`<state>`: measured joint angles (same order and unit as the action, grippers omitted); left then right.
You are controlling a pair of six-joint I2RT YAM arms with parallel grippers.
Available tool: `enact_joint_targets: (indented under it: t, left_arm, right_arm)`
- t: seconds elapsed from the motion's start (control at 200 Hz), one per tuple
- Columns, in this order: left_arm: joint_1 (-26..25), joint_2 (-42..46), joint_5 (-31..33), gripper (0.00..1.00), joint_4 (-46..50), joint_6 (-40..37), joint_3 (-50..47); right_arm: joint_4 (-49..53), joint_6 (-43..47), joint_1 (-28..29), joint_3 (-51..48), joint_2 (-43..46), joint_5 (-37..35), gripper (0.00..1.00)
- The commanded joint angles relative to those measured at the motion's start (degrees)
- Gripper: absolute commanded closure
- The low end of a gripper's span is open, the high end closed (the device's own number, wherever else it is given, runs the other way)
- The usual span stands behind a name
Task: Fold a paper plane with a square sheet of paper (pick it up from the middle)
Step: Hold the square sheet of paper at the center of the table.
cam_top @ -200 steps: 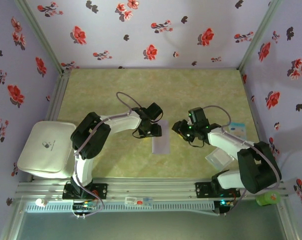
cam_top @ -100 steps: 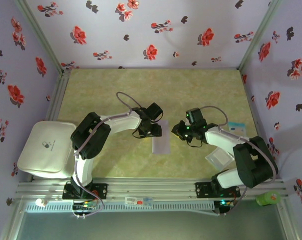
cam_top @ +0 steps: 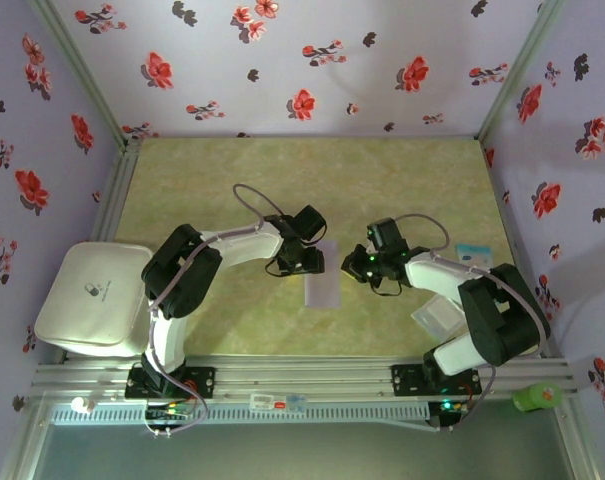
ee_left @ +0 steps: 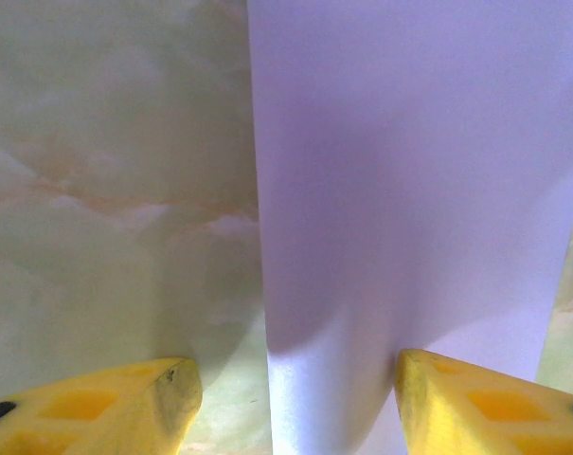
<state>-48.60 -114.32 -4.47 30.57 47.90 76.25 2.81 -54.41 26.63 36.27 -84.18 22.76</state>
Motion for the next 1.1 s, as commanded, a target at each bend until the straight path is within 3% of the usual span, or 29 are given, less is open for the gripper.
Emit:
enact_joint_targets:
  t: [0.0, 0.545, 1.095]
  left_arm:
    - [-0.33, -8.38, 2.01, 0.39, -4.42, 0.44, -3.71]
    - [-0.27, -8.51, 2.32, 0.39, -5.12, 1.91, -4.42]
    - [-0.27, -8.92, 2.24, 0.4, -3.98, -1.94, -3.52]
  right_arm:
    - [-0.41, 0.62, 0.44, 0.81, -0.24, 0.93, 0.9]
    - [-0.22, 0.8, 1.43, 1.52, -1.88, 0.63, 0.92]
    - [0.72, 0.88, 1.47, 1.87, -1.6, 0.28, 0.91]
